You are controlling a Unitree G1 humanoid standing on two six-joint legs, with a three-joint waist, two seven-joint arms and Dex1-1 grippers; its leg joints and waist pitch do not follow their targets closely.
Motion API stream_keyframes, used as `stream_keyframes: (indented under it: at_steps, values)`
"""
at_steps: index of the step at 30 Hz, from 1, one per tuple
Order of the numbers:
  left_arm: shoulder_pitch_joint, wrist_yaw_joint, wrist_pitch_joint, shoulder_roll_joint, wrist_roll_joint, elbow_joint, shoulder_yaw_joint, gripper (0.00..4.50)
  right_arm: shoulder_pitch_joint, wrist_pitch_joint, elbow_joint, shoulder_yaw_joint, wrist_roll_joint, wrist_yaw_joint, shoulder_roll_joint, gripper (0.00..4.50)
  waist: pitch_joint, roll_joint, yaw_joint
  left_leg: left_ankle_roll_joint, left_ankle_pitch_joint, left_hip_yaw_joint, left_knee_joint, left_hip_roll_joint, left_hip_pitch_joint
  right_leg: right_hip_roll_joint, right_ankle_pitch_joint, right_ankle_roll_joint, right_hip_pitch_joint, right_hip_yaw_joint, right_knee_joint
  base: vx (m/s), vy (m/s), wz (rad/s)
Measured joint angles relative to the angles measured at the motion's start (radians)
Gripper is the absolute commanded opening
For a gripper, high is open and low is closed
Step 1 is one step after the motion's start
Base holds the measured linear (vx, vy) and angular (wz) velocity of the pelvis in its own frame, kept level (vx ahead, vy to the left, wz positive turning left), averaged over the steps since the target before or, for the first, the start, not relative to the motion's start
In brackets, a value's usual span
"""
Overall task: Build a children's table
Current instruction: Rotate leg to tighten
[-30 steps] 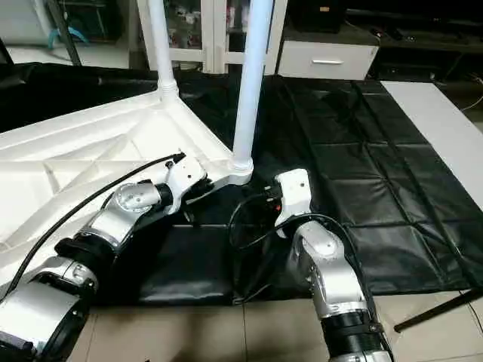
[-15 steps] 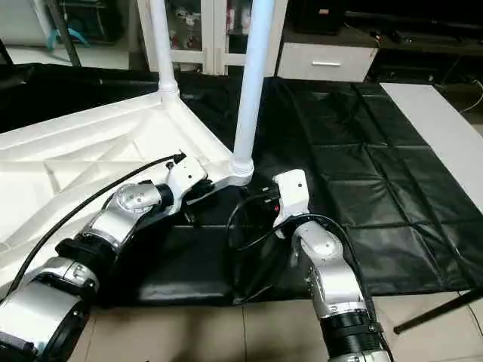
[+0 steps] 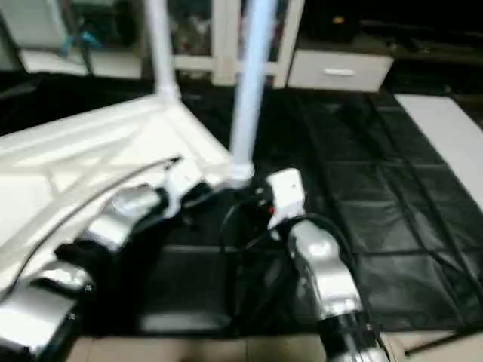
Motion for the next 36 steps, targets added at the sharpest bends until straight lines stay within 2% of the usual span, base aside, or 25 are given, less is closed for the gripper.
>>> stream_keyframes:
  at_steps: [1,2,3,4,5,6,7,8,9,10,11,12,13,14,15,17,18,20,21,22,24,27,29,32,36]
  values:
    - [-0.001,0.005,0.004,0.000,0.001,0.000,0.005,0.00,0.011,-0.001,0.000,-0.006,-0.001,-0.001,-0.013,3.58,0.001,-0.006,-0.001,0.037,-0.022,-0.001,0.036,-0.013,-0.016,0.008,-0.018,0.036,0.015,0.028,0.009,0.044,-0.055,0.20]
    - [-0.001,0.004,0.008,-0.019,0.002,0.001,-0.003,0.00,0.032,0.000,0.004,-0.015,-0.002,-0.001,-0.032,3.58,0.001,-0.005,0.006,0.099,-0.037,-0.003,0.093,-0.013,-0.034,0.027,-0.033,0.028,0.035,0.054,0.004,0.144,0.041,0.54]
    - [0.000,-0.007,0.010,-0.046,0.003,0.001,-0.023,0.00,0.048,0.003,0.019,-0.045,-0.010,-0.004,-0.053,3.58,0.004,0.000,0.031,0.105,-0.037,-0.009,0.200,-0.029,-0.087,0.045,-0.034,0.028,0.071,0.088,-0.026,0.144,0.041,0.54]
    - [0.001,-0.019,0.010,-0.063,0.003,0.001,-0.037,0.00,0.045,0.004,0.020,-0.051,-0.011,-0.005,-0.054,3.58,0.004,0.001,0.043,0.098,-0.033,-0.009,0.228,-0.045,-0.126,0.056,-0.030,0.035,0.097,0.108,-0.053,0.115,0.100,0.44]
    - [0.001,-0.027,0.010,-0.075,0.003,-0.001,-0.046,0.00,0.031,0.003,0.016,-0.048,-0.011,-0.004,-0.044,3.58,0.001,0.011,0.056,0.077,-0.021,-0.010,0.209,-0.050,-0.160,0.069,-0.027,0.040,0.117,0.112,-0.074,-0.077,0.079,0.24]
    - [0.001,-0.029,0.008,-0.077,0.003,-0.009,-0.047,0.00,0.002,0.002,0.006,-0.038,-0.010,-0.002,-0.033,3.58,-0.005,0.039,0.068,0.070,0.007,-0.019,0.110,-0.025,-0.185,0.102,-0.029,0.037,0.133,0.089,-0.085,-0.077,0.079,0.24]
    - [0.000,-0.029,0.001,-0.062,-0.001,-0.021,-0.043,0.00,-0.024,-0.001,-0.001,-0.022,-0.010,-0.001,-0.011,3.58,-0.004,0.069,0.065,0.037,0.092,-0.044,0.096,0.002,-0.187,0.116,-0.047,0.031,0.120,0.024,-0.044,-0.094,-0.010,-0.21]
    - [0.004,-0.028,-0.003,-0.038,-0.006,-0.022,-0.032,0.00,-0.038,0.000,-0.005,0.008,-0.009,0.002,0.020,3.58,-0.007,0.058,0.057,0.046,0.067,-0.055,0.121,-0.006,-0.184,0.096,-0.056,0.023,0.083,-0.023,0.050,0.064,-0.048,-0.33]
    - [0.010,-0.033,-0.003,-0.010,-0.008,-0.018,-0.018,0.00,-0.024,-0.006,-0.029,0.030,-0.009,0.005,0.030,3.58,-0.008,0.055,0.042,0.052,0.057,-0.058,0.120,-0.016,-0.167,0.089,-0.053,0.028,0.032,-0.030,0.124,0.064,-0.048,-0.33]
    - [0.013,-0.049,-0.004,0.002,-0.008,-0.018,-0.014,0.00,-0.010,-0.006,-0.029,0.030,-0.009,0.006,0.015,3.58,-0.009,0.049,0.038,0.051,0.057,-0.058,0.109,-0.024,-0.157,0.089,-0.042,0.046,-0.009,-0.026,0.121,0.097,-0.008,-0.08]
    - [0.014,-0.061,-0.004,0.004,-0.009,-0.019,-0.009,0.00,-0.002,-0.004,-0.023,0.022,-0.009,0.005,-0.006,3.58,-0.009,0.042,0.035,0.044,0.061,-0.047,0.105,-0.029,-0.154,0.085,-0.016,0.062,-0.053,-0.018,0.102,0.068,0.016,0.03]
    - [0.018,-0.073,-0.006,0.006,-0.009,-0.033,-0.007,0.00,0.006,-0.004,-0.020,0.001,-0.010,0.000,-0.021,3.58,-0.007,0.017,0.032,0.044,0.062,-0.027,0.105,-0.049,-0.152,0.061,0.045,0.060,-0.100,0.006,0.042,0.068,0.016,0.03]
    - [0.019,-0.075,-0.006,0.006,-0.009,-0.037,-0.007,0.00,0.008,-0.004,-0.020,-0.004,-0.010,0.000,-0.023,3.58,-0.007,0.007,0.031,0.044,0.061,-0.020,0.106,-0.054,-0.153,0.054,0.061,0.057,-0.104,0.014,0.023,-0.026,0.004,0.23]
    - [0.040,-0.114,-0.008,0.002,-0.030,-0.077,-0.003,0.00,0.017,-0.004,-0.018,-0.022,-0.010,0.000,-0.031,3.58,-0.006,-0.015,0.027,0.052,0.057,0.006,0.120,-0.068,-0.158,0.030,0.136,0.022,-0.121,0.043,0.008,-0.057,-0.018,0.37]
    - [0.052,-0.162,-0.023,-0.009,-0.051,-0.101,-0.010,0.00,0.023,-0.003,-0.012,-0.030,-0.010,0.001,-0.040,3.58,-0.005,-0.016,0.038,0.056,0.056,0.005,0.115,-0.065,-0.163,0.033,0.139,0.020,-0.121,0.048,0.001,-0.057,-0.018,0.37]
    - [0.082,-0.237,-0.028,-0.015,-0.077,-0.144,-0.033,0.00,0.017,-0.004,-0.012,-0.046,-0.008,0.005,-0.043,3.58,-0.006,-0.009,0.047,0.040,0.064,0.005,0.097,-0.051,-0.161,0.042,0.158,0.011,-0.109,0.034,-0.030,-0.011,-0.015,0.10]
    - [0.098,-0.282,-0.026,-0.013,-0.089,-0.167,-0.048,0.00,0.008,-0.005,-0.013,-0.044,-0.005,0.021,-0.035,3.58,-0.004,-0.005,0.044,0.033,0.071,0.010,0.089,-0.035,-0.159,0.049,0.169,-0.009,-0.096,0.021,-0.057,0.000,0.000,0.00]
    - [0.118,-0.331,-0.021,0.001,-0.100,-0.194,-0.060,0.00,0.006,-0.006,-0.016,-0.042,0.006,0.037,-0.041,3.58,0.000,-0.001,0.034,0.031,0.077,0.026,0.085,-0.017,-0.156,0.052,0.181,-0.033,-0.083,0.010,-0.079,-0.034,0.002,0.05]
    - [0.123,-0.350,-0.016,0.011,-0.107,-0.199,-0.065,0.00,0.006,-0.006,-0.016,-0.042,0.014,0.051,-0.050,3.58,0.003,0.003,0.026,0.031,0.078,0.036,0.085,-0.009,-0.151,0.050,0.185,-0.039,-0.075,0.003,-0.085,-0.079,0.017,0.14]
    - [0.130,-0.378,-0.005,0.019,-0.115,-0.209,-0.068,0.00,0.008,-0.009,-0.021,-0.041,0.027,0.081,-0.070,3.58,0.010,0.007,0.020,0.031,0.078,0.050,0.080,-0.002,-0.141,0.042,0.182,-0.035,-0.063,-0.003,-0.093,-0.084,0.017,0.11]
    - [0.151,-0.424,0.007,0.032,-0.124,-0.241,-0.070,0.00,0.009,-0.010,-0.032,-0.045,0.055,0.139,-0.115,3.58,0.015,0.014,0.012,0.031,0.078,0.055,0.074,-0.002,-0.132,0.035,0.172,-0.018,-0.051,-0.008,-0.102,-0.104,0.030,0.08]
    - [0.168,-0.482,0.031,0.047,-0.127,-0.280,-0.089,0.00,0.015,-0.001,-0.050,-0.062,0.103,0.251,-0.180,3.58,0.016,0.015,-0.002,0.031,0.078,0.053,0.062,0.000,-0.124,0.025,0.171,-0.016,-0.034,-0.032,-0.129,-0.061,0.025,0.02]
    - [0.174,-0.509,0.042,0.057,-0.128,-0.301,-0.100,0.00,0.028,0.007,-0.076,-0.069,0.119,0.323,-0.226,3.58,0.016,0.015,-0.011,0.031,0.078,0.052,0.057,0.001,-0.123,0.025,0.171,-0.016,-0.028,-0.038,-0.143,0.000,0.000,0.00]
    - [0.183,-0.538,0.055,0.070,-0.138,-0.322,-0.106,0.00,0.063,0.046,-0.114,-0.067,0.153,0.454,-0.307,3.58,0.016,0.013,-0.022,0.031,0.079,0.051,0.057,0.001,-0.123,0.023,0.171,-0.016,-0.026,-0.043,-0.148,0.000,0.000,0.00]
    - [0.191,-0.534,0.063,0.073,-0.144,-0.325,-0.106,0.00,0.105,0.082,-0.128,-0.039,0.185,0.614,-0.443,3.58,0.017,0.014,-0.026,0.031,0.079,0.053,0.057,0.001,-0.125,0.010,0.171,-0.016,-0.027,-0.061,-0.150,0.000,0.000,0.00]
